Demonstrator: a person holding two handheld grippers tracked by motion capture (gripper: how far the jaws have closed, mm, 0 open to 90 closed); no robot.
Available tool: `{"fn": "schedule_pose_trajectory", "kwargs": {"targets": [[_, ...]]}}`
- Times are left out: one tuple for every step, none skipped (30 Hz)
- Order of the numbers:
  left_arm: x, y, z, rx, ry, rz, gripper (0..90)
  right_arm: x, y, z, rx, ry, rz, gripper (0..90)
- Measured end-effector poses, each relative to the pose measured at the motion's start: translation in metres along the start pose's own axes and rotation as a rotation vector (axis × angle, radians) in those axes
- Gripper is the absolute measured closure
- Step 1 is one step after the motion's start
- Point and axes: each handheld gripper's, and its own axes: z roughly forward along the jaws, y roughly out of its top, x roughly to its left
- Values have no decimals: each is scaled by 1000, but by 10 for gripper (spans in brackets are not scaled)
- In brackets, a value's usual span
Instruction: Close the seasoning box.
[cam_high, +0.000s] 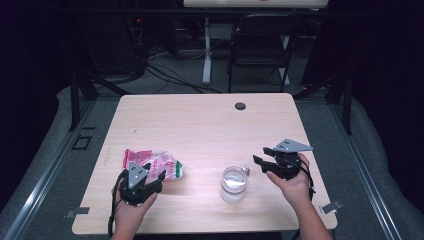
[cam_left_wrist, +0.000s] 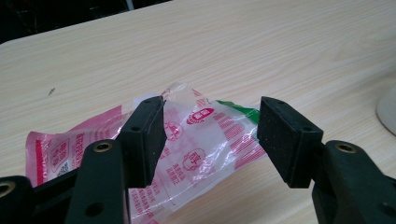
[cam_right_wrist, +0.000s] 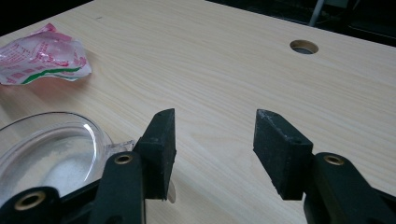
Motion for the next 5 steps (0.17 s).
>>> {"fn": "schedule_pose_trajectory", "kwargs": {"targets": [[2, -1, 1, 3, 4, -2, 416, -1, 0, 0, 1, -4, -2, 481], [2, -1, 1, 3, 4, -2, 416, -1, 0, 0, 1, -4, -2, 481], [3, -1, 1, 2, 7, -7, 416, -1, 0, 0, 7, -7, -3, 480], [4, -1, 1, 3, 10, -9, 416, -2, -1, 0, 10, -7, -1, 477], [5, -1, 1, 4, 13, -12, 416, -2, -1, 0, 10, -7, -1, 477]]}}
